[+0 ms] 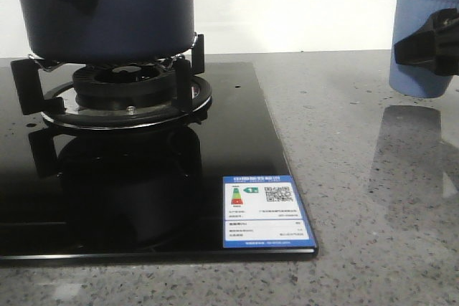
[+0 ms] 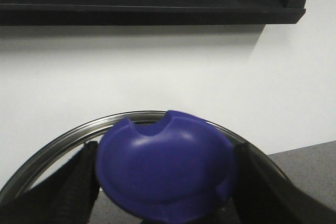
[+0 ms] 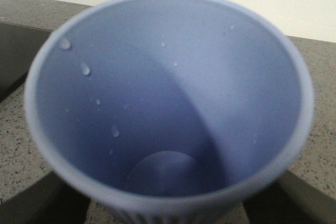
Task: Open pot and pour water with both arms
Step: 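Set the empty cup upright on the counter and open the right gripper, then lower the glass lid onto the pot and release the knob with the left gripper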
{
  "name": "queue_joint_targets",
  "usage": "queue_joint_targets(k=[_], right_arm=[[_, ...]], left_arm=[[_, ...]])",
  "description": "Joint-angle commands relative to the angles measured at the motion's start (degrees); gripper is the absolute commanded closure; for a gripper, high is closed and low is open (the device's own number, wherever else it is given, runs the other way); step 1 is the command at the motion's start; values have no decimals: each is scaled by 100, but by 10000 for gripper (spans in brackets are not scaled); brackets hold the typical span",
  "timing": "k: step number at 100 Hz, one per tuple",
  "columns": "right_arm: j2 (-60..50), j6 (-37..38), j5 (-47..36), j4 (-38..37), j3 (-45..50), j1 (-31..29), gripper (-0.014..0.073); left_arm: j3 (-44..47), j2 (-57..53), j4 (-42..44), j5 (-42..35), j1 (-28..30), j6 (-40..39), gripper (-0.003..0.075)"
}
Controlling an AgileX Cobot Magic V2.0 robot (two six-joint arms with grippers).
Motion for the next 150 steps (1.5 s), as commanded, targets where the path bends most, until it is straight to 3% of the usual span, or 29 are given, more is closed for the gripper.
queue_joint_targets(k=[1,38,45,60,75,126,150], right_arm=[[-125,23,-493,72,-132,-45,275],[-63,23,-189,72,-132,-45,267],[-63,23,-189,72,-132,-45,211],[-92,23,-254,72,-132,-45,4],[-441,23,-133,72,-132,-45,-10],[-3022,491,3249,72,-132,-24,-10],[-4222,491,4054,85,-132,-26,-10]], left_arm=[[-247,-186,11,-689,-43,0,383],[-247,-186,11,-693,-43,0,383],[-247,-186,11,-693,-43,0,383],[-247,-186,11,-693,-43,0,383],[-247,-186,11,-693,-43,0,383],[-247,-68,11,-683,-458,0,383],[-247,361,11,-672,-749,0,383]])
